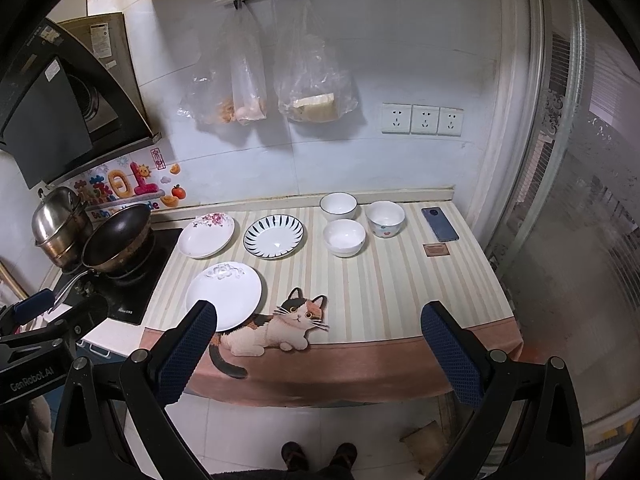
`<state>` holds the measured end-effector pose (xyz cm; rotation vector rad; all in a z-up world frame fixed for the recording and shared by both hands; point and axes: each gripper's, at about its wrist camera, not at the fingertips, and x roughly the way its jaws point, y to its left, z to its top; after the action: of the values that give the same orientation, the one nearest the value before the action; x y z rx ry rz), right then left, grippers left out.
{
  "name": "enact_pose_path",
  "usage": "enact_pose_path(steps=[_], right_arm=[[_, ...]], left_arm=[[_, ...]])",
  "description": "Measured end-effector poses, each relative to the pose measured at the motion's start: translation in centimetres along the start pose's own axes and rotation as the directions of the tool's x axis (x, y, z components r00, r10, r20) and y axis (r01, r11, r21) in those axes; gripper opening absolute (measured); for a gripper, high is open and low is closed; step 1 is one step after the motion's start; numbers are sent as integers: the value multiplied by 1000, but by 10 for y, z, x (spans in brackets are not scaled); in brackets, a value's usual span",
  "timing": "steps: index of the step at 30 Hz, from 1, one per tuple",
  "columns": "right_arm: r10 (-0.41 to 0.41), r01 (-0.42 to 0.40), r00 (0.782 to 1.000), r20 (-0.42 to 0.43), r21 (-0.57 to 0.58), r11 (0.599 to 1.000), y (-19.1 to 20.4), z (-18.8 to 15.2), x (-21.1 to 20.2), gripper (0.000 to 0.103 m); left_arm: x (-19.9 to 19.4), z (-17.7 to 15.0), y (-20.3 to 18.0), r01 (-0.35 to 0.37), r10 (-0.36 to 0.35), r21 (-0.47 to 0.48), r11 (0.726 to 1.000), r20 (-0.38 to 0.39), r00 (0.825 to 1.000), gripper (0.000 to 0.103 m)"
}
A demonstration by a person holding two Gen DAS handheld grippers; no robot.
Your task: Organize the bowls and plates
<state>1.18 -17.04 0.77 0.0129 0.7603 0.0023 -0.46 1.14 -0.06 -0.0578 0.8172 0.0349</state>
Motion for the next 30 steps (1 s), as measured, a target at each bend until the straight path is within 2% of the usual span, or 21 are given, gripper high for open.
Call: enact_pose_path(steps=[30], right_arm=[[7,-7,1000,4,5,1000,7,2,2,103]], left_arm=[[-1,6,5,-2,2,0,1000,7,1000,103]])
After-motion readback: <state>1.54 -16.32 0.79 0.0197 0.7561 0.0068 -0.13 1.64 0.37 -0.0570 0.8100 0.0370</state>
